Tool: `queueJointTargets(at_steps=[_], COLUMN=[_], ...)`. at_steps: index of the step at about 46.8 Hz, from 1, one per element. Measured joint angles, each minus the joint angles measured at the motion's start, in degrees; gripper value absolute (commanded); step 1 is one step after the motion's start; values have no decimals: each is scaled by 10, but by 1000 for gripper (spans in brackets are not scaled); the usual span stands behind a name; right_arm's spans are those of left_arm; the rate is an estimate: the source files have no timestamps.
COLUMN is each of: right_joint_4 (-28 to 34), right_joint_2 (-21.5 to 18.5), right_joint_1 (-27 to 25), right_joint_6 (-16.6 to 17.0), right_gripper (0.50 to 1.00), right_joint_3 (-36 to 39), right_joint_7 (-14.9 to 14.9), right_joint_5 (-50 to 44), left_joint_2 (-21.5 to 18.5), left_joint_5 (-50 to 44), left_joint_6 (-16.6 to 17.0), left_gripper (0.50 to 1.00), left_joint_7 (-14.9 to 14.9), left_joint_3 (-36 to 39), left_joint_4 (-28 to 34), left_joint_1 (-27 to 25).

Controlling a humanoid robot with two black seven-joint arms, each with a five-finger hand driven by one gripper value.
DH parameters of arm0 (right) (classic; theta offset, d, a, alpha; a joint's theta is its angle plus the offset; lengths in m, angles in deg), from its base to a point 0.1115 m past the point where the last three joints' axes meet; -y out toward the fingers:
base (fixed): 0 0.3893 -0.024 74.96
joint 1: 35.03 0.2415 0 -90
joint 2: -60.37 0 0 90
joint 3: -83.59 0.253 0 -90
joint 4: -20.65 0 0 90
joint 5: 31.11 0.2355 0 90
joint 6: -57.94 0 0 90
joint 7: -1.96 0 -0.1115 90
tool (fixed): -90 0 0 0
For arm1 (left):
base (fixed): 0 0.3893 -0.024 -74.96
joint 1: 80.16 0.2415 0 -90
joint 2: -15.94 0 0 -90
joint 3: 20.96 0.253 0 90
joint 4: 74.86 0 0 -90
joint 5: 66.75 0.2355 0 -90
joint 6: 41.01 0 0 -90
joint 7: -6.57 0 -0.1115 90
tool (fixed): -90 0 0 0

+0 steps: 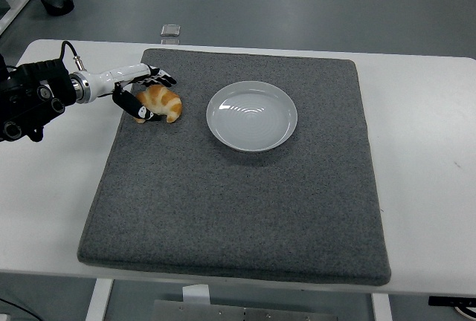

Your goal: Place the bread on the plate

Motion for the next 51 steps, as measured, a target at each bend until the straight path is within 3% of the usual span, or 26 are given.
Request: queueJointTargets(at_steps=[12,25,32,36,51], right_joint_4=[0,-1,0,0,0], right_joint_2=[0,0,0,0,0], right_joint_1=[0,0,0,0,0], right_joint_6=[0,0,0,0,0], right_gripper=[932,930,930,930,932], right_joint_3=[0,0,0,0,0], right_joint_7=[0,0,0,0,0], right_joint_5=[0,0,0,0,0], left_joint_2=[10,19,20,20,20], left_joint_5=[0,2,3,3,25], left_joint_6=[9,12,12,12,25], left_gripper=[896,853,786,774,600], left_joint_7=[-1,2,7,8,18], left_joint_3=[1,16,21,24,28], left_joint_4=[-4,-3,-3,-3,-3], left_joint_1=[0,-1,-2,-4,-6])
